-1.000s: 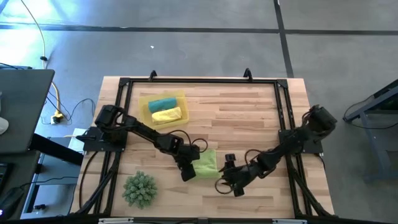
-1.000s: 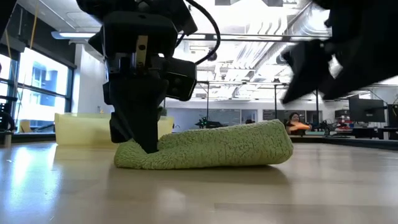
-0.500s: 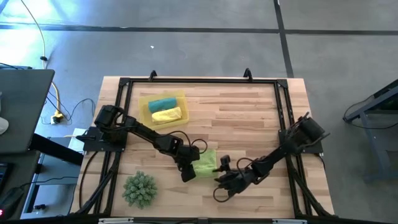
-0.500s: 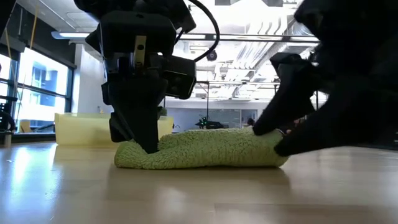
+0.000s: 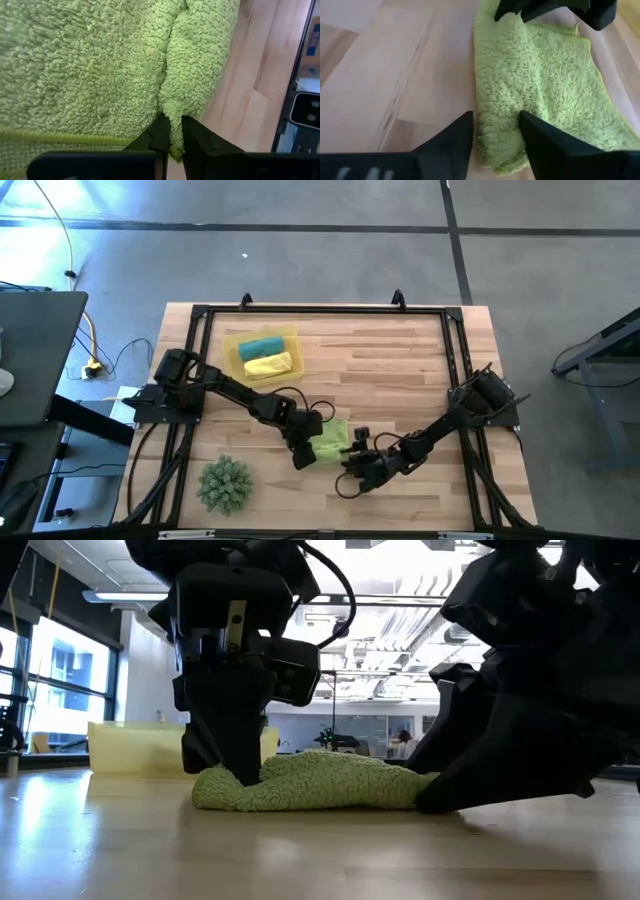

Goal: Roll microfiber towels into tight, uniform cylinder then place into a basket
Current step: Roll the green microfiber towel

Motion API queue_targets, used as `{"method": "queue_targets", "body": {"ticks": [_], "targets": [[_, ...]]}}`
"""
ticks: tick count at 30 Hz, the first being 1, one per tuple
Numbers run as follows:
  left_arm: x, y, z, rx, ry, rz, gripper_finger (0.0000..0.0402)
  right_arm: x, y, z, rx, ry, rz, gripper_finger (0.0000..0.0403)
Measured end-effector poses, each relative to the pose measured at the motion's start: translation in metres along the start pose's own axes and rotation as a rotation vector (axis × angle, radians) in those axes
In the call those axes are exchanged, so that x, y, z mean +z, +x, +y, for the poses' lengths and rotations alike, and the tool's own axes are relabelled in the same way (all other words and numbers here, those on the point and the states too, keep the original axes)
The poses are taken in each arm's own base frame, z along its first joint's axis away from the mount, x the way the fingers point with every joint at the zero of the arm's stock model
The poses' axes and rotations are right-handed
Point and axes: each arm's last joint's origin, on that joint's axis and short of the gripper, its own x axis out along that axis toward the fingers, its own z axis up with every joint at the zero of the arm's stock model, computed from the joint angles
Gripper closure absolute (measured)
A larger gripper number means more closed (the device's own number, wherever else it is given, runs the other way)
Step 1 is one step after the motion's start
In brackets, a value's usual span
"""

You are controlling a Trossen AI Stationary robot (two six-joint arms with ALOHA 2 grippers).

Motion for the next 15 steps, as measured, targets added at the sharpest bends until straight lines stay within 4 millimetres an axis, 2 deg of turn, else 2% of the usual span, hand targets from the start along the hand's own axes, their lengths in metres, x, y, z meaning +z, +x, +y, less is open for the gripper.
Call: {"method": "queue_targets", "body": {"ticks": [3,8,15], "targets": [[0.001,-0.001,0.000,-0.021,0.024,0.014,0.0366,-0.003,0.001,0.001,0.002,0.039,0.020,0.0285],[0.002,-0.007,0.000,-0.050,0.081,0.027,0.0338,-0.007,0.001,0.000,-0.025,0.164,0.057,0.0382],[-0.009,-0.031,-0.001,0.023,0.166,0.097,0.0324,-0.005,0.002,-0.001,0.049,0.294,0.066,0.0396]]}}
